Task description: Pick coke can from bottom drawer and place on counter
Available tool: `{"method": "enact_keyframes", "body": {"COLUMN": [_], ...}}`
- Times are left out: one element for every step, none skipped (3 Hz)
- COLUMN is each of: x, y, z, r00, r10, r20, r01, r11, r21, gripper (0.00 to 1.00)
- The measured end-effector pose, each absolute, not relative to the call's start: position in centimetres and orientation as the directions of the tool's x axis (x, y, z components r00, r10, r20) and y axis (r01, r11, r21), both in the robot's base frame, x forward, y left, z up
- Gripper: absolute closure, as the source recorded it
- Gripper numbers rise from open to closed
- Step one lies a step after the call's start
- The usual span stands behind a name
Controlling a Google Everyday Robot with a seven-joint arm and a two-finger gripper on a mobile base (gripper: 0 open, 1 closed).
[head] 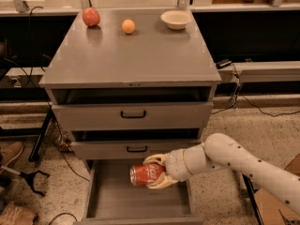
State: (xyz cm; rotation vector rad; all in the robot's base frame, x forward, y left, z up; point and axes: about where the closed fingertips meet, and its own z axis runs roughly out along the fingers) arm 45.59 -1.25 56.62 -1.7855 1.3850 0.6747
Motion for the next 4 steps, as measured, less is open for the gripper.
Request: {"method": "enact_keyframes", "body": {"x": [43.9, 43.9, 43.9, 45.2], "y": [-0.8, -0.7, -0.7, -1.2], "z": [65.3, 67.8, 67.6, 68.9], "r00": [0.355, 0.396, 0.394, 0.419], "r10": [-0.602, -0.637, -0.636, -0.625], "r20": [-0.715, -0.662, -0.664, -0.658], "r01": [-0.93, -0.91, -0.911, -0.896], "r11": [-0.153, -0.177, -0.176, -0.167], "r21": [-0.333, -0.375, -0.373, -0.412], "gripper": [1.0, 1.0, 1.0, 1.0]}}
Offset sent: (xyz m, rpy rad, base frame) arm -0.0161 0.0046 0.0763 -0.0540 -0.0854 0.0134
